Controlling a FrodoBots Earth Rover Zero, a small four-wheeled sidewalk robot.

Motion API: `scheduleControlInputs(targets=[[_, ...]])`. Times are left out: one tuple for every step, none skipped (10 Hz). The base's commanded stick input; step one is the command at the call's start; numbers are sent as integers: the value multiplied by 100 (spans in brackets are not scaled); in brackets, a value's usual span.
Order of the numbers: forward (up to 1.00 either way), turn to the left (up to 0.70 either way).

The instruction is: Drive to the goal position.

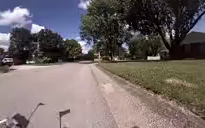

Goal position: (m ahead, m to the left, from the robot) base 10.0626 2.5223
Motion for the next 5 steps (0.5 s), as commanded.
scheduleControlInputs(targets=[[0, 0], [0, 0], [10, 0], [49, 0], [85, 0]])
